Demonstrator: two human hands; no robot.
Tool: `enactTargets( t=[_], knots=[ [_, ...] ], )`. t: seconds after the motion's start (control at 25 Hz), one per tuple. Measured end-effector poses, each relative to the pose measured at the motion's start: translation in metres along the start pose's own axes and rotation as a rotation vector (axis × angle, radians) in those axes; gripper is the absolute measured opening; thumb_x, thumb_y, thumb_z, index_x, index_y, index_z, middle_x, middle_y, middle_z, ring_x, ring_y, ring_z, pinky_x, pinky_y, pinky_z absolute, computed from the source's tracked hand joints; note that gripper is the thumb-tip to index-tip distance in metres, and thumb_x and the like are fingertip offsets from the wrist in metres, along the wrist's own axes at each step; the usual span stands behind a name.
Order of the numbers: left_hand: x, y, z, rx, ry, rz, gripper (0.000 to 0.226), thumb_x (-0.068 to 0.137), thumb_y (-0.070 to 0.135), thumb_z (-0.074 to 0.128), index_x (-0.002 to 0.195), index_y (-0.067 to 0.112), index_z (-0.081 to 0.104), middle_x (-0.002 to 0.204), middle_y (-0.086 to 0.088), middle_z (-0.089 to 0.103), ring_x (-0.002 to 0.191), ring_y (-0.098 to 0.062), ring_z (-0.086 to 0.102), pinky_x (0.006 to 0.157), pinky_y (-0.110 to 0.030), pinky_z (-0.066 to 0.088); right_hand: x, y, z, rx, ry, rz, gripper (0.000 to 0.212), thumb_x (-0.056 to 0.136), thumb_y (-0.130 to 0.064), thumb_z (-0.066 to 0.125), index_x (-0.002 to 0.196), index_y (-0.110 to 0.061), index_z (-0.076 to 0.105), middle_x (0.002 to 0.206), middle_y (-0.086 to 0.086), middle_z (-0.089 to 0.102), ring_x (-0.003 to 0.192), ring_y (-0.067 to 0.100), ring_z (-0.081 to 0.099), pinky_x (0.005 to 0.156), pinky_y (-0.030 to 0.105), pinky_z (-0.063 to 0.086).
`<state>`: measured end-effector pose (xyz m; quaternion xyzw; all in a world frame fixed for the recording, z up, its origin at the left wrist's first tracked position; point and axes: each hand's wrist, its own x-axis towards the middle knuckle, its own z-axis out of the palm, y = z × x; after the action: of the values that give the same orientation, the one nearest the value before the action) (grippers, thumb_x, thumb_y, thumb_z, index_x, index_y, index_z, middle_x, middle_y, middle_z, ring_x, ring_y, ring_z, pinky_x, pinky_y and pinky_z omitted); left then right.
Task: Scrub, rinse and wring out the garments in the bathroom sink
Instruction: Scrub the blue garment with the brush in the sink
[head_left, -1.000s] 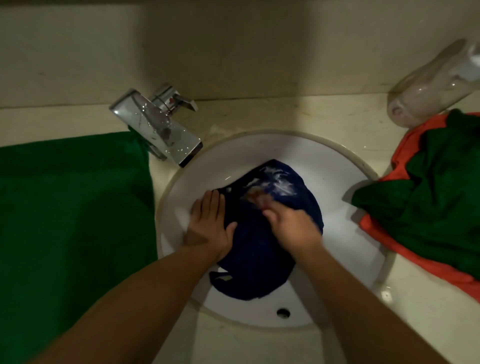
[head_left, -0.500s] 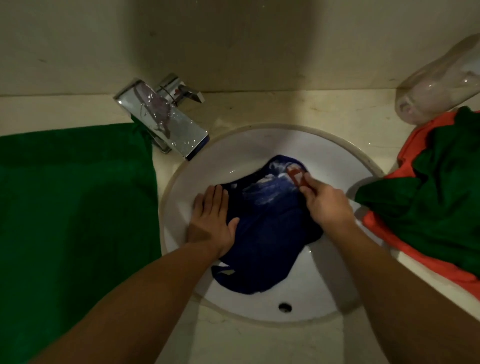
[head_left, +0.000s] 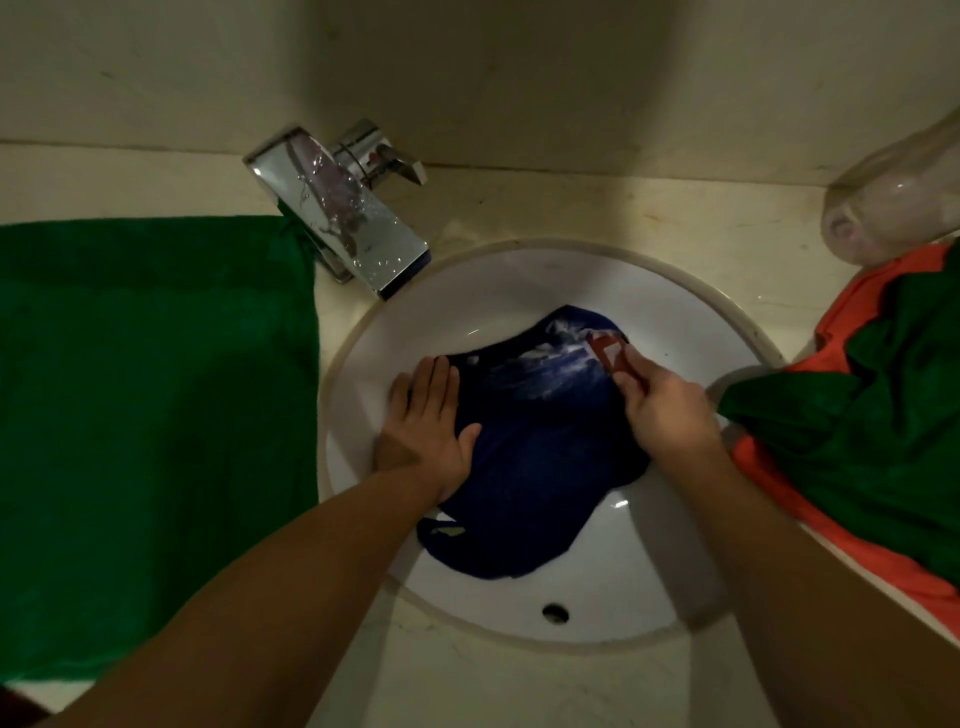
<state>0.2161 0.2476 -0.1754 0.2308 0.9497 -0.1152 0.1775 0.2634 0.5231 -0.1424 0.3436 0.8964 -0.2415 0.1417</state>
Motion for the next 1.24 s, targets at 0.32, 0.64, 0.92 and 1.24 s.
enactTargets(
  t=[0.32, 0.64, 0.92, 1.24],
  knots=[
    [-0.008, 0.008, -0.002, -0.028, -0.06, -0.102, 0.075, 0.104, 0.051, 0.003, 0.155, 0.0, -0.018, 0.165, -0.019, -0.02, 0.153, -0.032, -0.018, 0.124, -0.05, -0.01, -0.016, -0.031, 0.012, -0.1, -0.204, -0.257, 0.039, 0.106, -0.05, 0.042, 0.145, -0.049, 0.046, 0.124, 0.016, 0.068, 0.105, 0.039, 0.066, 0.086, 0.041, 0.053],
    [0.008, -0.003, -0.015, 0.049, -0.078, -0.1, 0.07, 0.105, 0.045, 0.001, 0.153, 0.0, -0.025, 0.158, -0.015, -0.036, 0.152, -0.031, -0.025, 0.121, -0.051, -0.014, -0.041, 0.003, 0.005, 0.101, -0.178, -0.211, 0.045, 0.107, -0.044, 0.043, 0.152, -0.039, 0.044, 0.129, 0.012, 0.068, 0.111, 0.035, 0.064, 0.095, 0.041, 0.052],
    [0.015, 0.03, -0.02, -0.143, -0.023, -0.107, 0.07, 0.105, 0.042, 0.005, 0.152, 0.0, -0.022, 0.164, -0.016, -0.027, 0.152, -0.03, -0.023, 0.12, -0.045, -0.019, -0.003, -0.012, -0.004, 0.136, -0.125, -0.169, 0.044, 0.108, -0.042, 0.044, 0.151, -0.036, 0.047, 0.123, 0.015, 0.069, 0.106, 0.035, 0.065, 0.082, 0.032, 0.047],
    [-0.016, 0.022, -0.003, -0.215, -0.029, -0.215, 0.08, 0.091, 0.051, -0.016, 0.156, 0.005, -0.018, 0.162, -0.011, -0.029, 0.151, -0.022, -0.026, 0.117, -0.038, -0.025, 0.025, -0.043, 0.01, -0.121, -0.341, -0.513, 0.04, 0.108, -0.045, 0.04, 0.146, -0.052, 0.043, 0.138, 0.01, 0.062, 0.107, 0.033, 0.063, 0.088, 0.033, 0.048]
  ],
)
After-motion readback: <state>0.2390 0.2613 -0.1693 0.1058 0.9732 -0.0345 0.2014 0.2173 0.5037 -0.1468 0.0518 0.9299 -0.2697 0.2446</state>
